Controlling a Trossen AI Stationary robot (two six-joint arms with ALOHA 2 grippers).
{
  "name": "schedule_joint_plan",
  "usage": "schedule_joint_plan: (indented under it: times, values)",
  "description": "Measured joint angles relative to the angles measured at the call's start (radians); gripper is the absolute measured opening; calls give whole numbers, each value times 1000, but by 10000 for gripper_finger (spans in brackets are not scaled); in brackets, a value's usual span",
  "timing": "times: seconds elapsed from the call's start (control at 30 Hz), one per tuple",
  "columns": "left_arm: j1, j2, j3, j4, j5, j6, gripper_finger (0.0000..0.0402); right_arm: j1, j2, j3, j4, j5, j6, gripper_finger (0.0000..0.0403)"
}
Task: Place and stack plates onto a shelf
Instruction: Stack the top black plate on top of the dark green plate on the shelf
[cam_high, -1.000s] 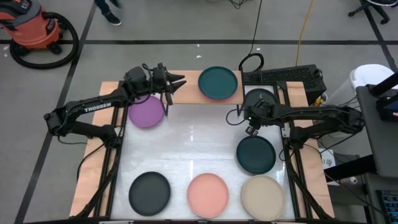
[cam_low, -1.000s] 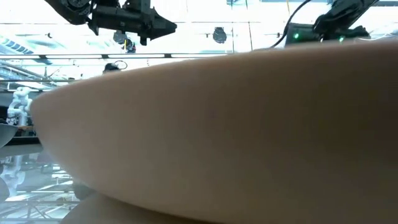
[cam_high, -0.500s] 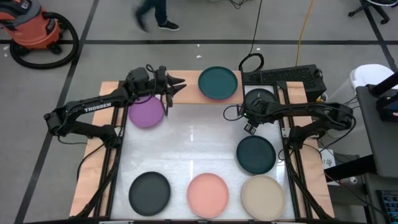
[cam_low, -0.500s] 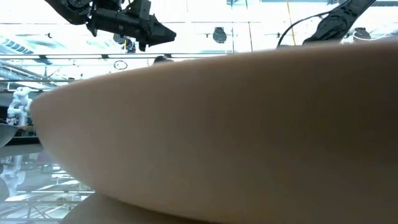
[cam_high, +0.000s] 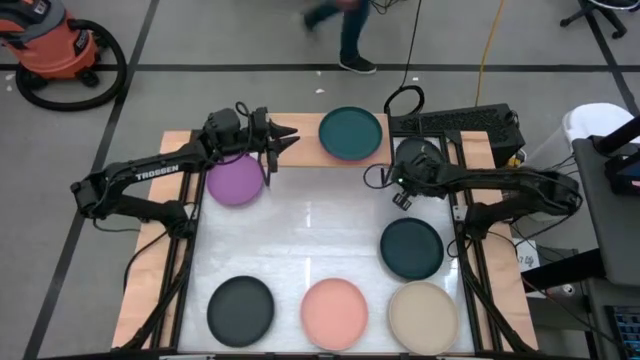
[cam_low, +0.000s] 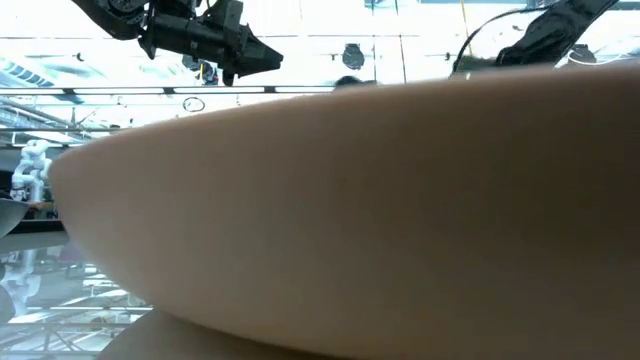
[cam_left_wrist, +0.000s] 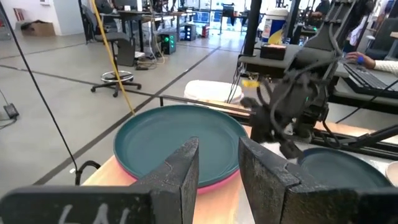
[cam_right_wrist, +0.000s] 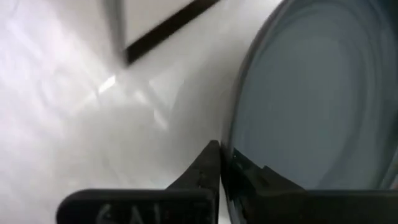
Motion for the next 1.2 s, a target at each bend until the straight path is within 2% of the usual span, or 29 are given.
schedule_joint_plan:
  times: [0.17, 0.27, 0.37, 0.47, 0.57, 0.7, 0.97, 1.2]
  values:
    - [0, 0, 0, 0, 0, -3, 118, 0, -179, 11, -10, 132, 36, 2]
    - [0, 0, 0, 3, 0, -3, 118, 0, -280, 43, 50, 201, 7, 2]
    - [0, 0, 0, 15, 0, -3, 118, 11, -346, 79, 250, 166, -128, 1]
    - [0, 0, 0, 25, 0, -3, 118, 36, -357, 116, 499, 40, -285, 1]
    - [0, 0, 0, 27, 0, -15, 118, 54, -303, 175, 621, -98, -391, 1]
    - [0, 0, 0, 27, 0, -29, 118, 60, -163, 254, 639, -208, -490, 1]
    - [0, 0, 0, 18, 0, -33, 118, 59, 131, 377, 598, -262, -643, 0]
    - [0, 0, 1, -19, 1, -29, 118, 42, 198, 451, 439, -255, -608, 0]
